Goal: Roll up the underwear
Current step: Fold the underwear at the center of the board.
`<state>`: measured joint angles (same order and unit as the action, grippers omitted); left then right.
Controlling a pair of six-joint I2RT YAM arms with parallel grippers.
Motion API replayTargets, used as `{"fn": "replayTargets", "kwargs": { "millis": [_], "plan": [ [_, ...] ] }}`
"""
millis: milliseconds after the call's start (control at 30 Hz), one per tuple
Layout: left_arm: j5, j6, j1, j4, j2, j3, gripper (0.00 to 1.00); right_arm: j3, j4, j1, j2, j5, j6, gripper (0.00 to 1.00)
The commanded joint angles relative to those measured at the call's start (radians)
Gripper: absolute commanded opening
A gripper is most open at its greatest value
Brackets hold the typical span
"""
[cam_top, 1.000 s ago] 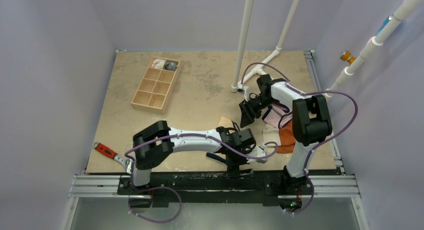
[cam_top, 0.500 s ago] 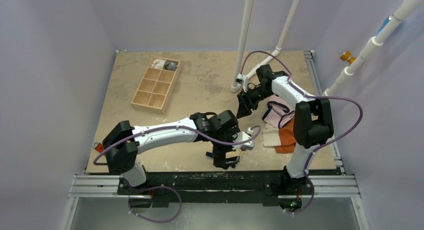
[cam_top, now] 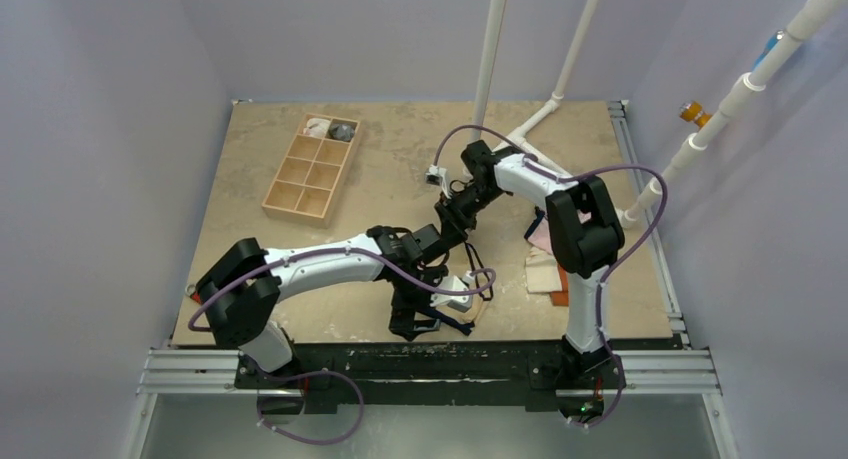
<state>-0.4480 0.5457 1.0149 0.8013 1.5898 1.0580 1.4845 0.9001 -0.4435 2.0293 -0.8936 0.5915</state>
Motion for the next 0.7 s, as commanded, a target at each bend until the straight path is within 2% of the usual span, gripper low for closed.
{"fn": "replayTargets", "kwargs": {
  "millis": [0,300,667],
  "plan": [
    [0.011,0.061,-0.001,-0.016,0.050,0.018,0.99,0.069,0.006,-0.022,0.039,-0.038,0.009,0.52],
    [0.038,0.055,-0.001,0.012,0.128,0.061,1.00,0.051,-0.040,-0.025,0.095,0.014,-0.022,0.50],
    [0.046,0.007,0.009,0.078,0.230,0.111,0.99,0.036,-0.106,-0.019,0.104,0.173,-0.106,0.49]
  ]
}}
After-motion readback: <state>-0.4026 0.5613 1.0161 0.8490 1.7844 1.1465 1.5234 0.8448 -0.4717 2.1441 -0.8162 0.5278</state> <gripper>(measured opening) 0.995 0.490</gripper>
